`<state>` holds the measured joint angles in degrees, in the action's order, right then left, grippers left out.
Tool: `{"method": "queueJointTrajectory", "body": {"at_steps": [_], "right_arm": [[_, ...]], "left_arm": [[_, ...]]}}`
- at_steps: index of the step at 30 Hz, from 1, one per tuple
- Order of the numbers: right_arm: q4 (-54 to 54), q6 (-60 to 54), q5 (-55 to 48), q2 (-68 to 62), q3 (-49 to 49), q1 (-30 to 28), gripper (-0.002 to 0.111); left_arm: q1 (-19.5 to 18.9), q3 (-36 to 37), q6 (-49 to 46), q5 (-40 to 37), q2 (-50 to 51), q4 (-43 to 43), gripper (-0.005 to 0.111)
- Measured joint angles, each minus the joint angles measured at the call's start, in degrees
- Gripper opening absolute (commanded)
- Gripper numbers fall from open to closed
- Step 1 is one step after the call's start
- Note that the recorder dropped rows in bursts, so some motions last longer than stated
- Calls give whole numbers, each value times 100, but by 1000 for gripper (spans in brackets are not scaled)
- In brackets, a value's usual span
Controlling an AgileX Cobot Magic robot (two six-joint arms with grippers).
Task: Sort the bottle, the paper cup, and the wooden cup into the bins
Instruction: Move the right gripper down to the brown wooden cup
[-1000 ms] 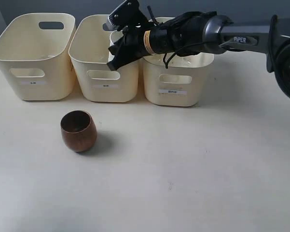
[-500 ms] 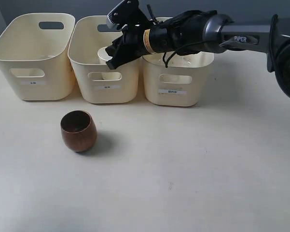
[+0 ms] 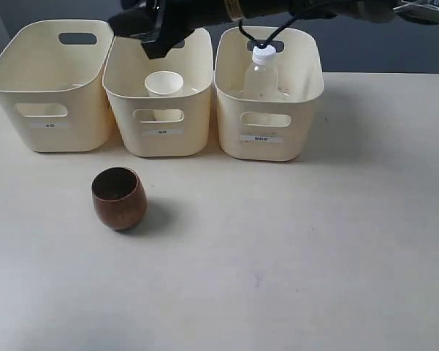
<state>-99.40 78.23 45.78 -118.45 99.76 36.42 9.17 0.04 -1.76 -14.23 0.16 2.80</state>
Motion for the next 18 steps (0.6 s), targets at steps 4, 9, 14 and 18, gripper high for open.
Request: {"method": "queueJointTrajectory", "body": {"at_steps": [4, 9, 14, 18], "right_arm": [[-11, 0, 1203, -36, -18, 251, 52], [-33, -190, 1347, -166, -485, 695, 52], [-83, -571, 642, -230, -1189, 848, 52], [-83, -742, 89, -227, -1580, 894, 52]], "left_arm": [[0, 0, 0, 0, 0, 0, 0], [0, 0, 0, 0, 0, 0, 0], [0, 0, 0, 0, 0, 0, 0], [0, 0, 0, 0, 0, 0, 0]]}}
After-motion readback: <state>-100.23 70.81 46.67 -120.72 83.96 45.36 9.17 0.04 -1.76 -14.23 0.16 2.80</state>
